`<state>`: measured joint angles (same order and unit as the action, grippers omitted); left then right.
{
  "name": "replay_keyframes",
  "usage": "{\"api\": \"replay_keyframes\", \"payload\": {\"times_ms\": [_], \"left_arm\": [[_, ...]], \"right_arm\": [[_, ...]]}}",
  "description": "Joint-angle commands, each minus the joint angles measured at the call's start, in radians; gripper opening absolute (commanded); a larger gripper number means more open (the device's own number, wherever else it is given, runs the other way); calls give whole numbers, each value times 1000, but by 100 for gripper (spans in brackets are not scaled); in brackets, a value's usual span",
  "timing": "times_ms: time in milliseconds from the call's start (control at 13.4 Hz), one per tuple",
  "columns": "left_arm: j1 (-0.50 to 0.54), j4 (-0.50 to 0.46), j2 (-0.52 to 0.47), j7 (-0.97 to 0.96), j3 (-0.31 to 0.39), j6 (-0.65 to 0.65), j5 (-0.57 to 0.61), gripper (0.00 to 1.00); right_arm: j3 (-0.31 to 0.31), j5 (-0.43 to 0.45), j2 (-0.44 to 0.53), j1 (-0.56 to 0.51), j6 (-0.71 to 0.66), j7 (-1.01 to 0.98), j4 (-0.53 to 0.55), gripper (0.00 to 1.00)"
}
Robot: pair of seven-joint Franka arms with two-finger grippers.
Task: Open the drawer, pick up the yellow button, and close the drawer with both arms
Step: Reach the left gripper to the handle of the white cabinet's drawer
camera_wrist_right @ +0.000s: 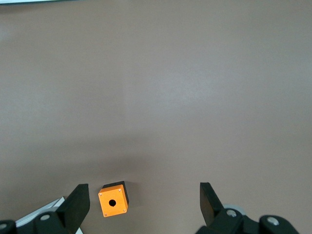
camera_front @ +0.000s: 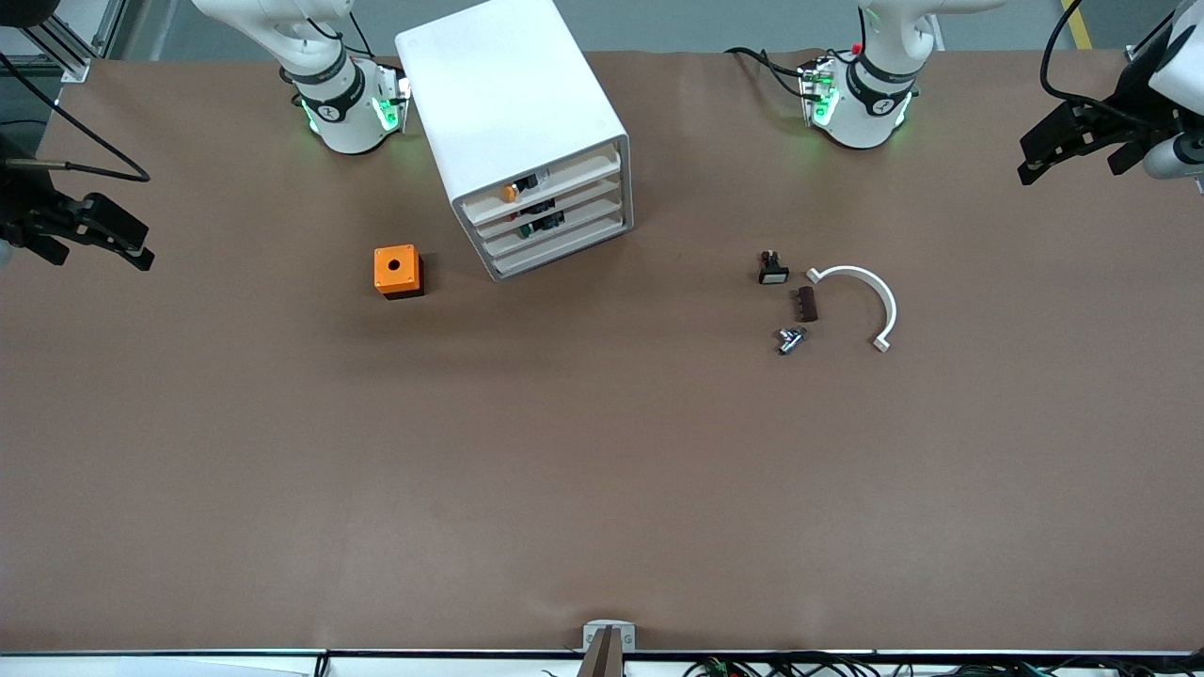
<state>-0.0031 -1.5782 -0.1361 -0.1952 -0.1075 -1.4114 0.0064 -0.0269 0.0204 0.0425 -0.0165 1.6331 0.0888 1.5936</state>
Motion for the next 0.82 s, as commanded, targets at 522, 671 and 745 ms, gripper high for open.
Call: {"api": "replay_keyframes", "payload": {"times_ms": [522,671,745], "left_arm": [[-5,9,55,17,-14,28,23,100],[-17,-15,73,-3,-29,19,21,100],[-17,-17,88,-19,-46,8,21,100]], "right_arm": [[7,6,8,-22,8,-38,6,100],[5,6,10,-17,5,-37,6,100],[5,6,10,-16,7,-38,6,100]]}}
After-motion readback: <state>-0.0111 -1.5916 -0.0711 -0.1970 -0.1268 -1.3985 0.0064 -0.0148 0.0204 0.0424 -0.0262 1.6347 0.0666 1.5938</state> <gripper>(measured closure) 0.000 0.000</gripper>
